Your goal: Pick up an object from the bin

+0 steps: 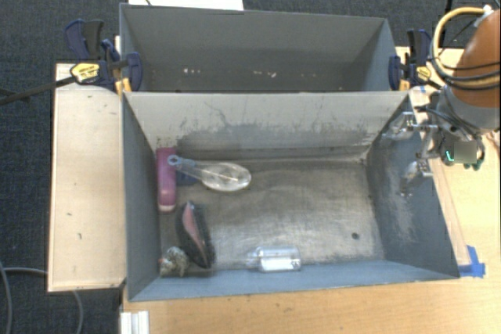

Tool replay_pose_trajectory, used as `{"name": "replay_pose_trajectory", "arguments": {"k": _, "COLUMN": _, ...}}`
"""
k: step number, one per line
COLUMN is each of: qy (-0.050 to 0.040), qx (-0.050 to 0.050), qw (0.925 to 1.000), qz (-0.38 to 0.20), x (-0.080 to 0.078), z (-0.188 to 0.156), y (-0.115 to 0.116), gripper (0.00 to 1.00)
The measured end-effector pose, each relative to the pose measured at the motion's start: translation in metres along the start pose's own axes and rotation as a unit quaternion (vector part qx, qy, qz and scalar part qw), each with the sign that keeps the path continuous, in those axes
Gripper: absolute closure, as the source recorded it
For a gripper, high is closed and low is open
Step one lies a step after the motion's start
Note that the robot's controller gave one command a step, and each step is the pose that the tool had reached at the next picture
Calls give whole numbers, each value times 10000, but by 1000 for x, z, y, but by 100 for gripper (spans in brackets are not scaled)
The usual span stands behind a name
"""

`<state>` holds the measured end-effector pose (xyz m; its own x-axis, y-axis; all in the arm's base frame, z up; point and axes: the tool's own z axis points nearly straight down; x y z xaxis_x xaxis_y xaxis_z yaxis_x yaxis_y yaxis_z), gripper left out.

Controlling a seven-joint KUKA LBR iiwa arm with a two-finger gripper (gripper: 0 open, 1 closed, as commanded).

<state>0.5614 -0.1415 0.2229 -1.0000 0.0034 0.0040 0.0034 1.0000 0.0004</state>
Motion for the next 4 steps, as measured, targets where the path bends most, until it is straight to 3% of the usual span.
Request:
{"name": "replay_pose_trajectory", "arguments": {"k": 1, "qy": -49, "qx": -19, "qw": 10000, "qz": 58, "x": -29, "z": 6, "y": 112, "gripper": 0}}
{"name": "replay_pose_trajectory", "arguments": {"k": 2, "qy": -64, "qx": 0, "qw": 9972, "qz": -738, "x": -32, "z": -37, "y": 140, "gripper": 0}}
{"name": "replay_pose_trajectory", "arguments": {"k": 3, "qy": -30, "qx": 3, "qw": 9928, "qz": -1200, "x": -17, "z": 150, "y": 131, "gripper": 0}}
{"name": "replay_pose_trajectory", "arguments": {"k": 4, "qy": -67, "qx": -18, "qw": 9911, "qz": -1327, "x": 3, "z": 58, "y": 245, "gripper": 0}}
